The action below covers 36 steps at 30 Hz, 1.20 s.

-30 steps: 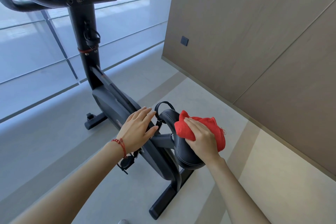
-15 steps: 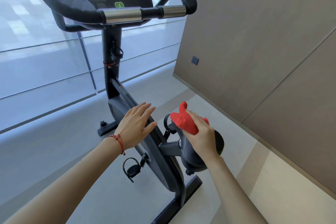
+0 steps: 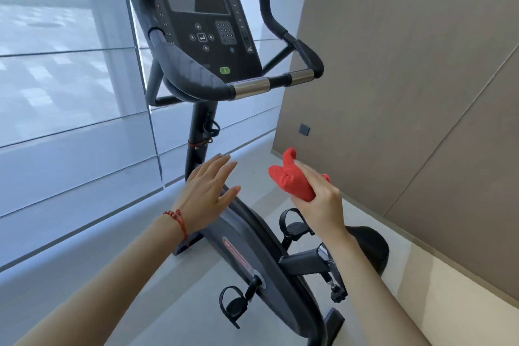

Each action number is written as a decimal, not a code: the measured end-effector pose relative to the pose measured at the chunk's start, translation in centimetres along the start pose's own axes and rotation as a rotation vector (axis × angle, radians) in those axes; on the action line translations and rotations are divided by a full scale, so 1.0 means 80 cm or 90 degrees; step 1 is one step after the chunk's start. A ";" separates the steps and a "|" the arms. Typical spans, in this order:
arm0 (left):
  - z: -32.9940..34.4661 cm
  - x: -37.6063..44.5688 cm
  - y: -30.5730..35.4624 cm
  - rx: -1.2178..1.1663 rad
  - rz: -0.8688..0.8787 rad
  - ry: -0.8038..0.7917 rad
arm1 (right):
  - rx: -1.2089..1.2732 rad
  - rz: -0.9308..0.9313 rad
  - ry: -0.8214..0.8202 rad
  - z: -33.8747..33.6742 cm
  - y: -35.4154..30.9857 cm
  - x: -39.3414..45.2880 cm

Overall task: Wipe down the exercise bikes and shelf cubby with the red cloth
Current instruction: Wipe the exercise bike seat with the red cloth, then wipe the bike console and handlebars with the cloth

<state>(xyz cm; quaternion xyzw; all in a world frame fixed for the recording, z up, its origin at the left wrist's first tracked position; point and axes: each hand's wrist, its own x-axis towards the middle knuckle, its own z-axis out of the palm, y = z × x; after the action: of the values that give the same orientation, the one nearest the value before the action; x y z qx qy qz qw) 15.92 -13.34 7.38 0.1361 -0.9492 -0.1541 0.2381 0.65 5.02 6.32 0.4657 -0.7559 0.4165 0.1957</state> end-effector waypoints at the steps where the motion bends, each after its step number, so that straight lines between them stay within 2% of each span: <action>1: -0.017 0.000 -0.012 0.005 0.005 0.004 | -0.003 -0.007 0.013 0.007 -0.015 0.009; 10: -0.135 0.036 -0.096 0.038 0.024 0.062 | -0.034 -0.092 0.123 0.042 -0.119 0.100; 20: -0.214 0.122 -0.167 0.053 0.059 0.167 | -0.052 -0.198 0.203 0.070 -0.161 0.246; 31: -0.262 0.229 -0.258 0.103 0.043 0.239 | -0.043 -0.290 0.193 0.136 -0.167 0.399; 36: -0.267 0.273 -0.309 0.100 0.023 0.231 | -0.046 -0.322 0.170 0.177 -0.177 0.455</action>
<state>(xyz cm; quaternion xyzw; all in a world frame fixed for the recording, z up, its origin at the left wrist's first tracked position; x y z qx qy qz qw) 12.51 -48.06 25.39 0.1629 -0.9021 -0.0479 0.3967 -3.56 -29.28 29.41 0.5735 -0.5973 0.3850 0.4075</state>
